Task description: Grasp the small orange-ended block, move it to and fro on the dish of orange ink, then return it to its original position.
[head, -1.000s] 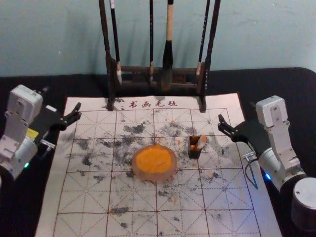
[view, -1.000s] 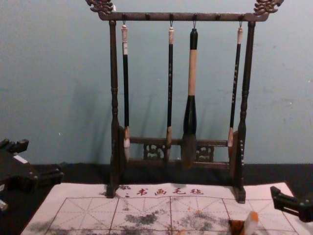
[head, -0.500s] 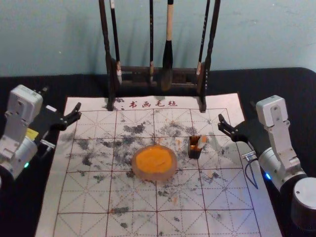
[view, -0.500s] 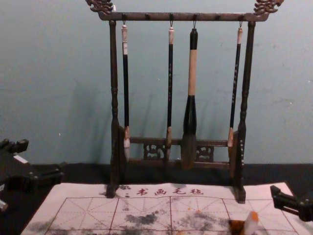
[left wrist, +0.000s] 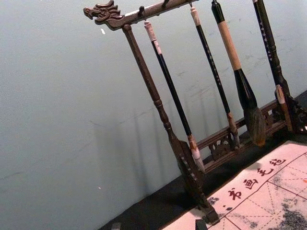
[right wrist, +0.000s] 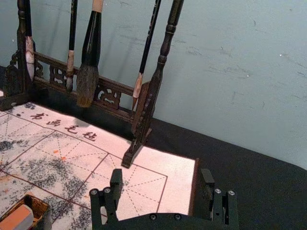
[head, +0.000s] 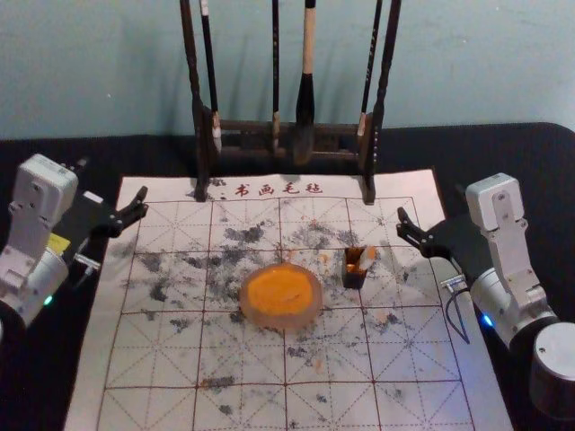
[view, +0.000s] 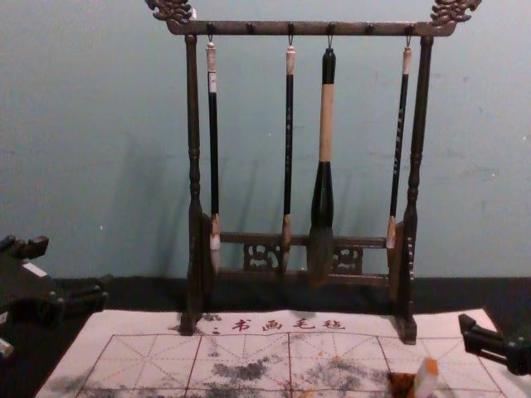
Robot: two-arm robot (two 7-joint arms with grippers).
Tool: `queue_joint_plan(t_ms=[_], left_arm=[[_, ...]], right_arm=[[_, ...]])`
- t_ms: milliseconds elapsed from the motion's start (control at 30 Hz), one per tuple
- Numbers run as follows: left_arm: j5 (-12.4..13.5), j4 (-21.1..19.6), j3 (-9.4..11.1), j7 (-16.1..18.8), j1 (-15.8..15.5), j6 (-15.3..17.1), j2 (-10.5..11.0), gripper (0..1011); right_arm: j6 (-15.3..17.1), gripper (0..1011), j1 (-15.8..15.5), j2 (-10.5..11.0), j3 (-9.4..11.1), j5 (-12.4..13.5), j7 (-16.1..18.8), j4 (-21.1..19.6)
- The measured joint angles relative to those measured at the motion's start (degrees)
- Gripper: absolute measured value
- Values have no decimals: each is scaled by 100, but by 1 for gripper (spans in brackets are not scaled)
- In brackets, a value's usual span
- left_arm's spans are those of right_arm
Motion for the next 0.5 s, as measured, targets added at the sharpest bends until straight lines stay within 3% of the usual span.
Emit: queue_joint_plan(t_ms=[500], left_arm=[[0,0,0,0,0,0,0,1001]], right_arm=[[1,1000,0,0,0,0,0,1]])
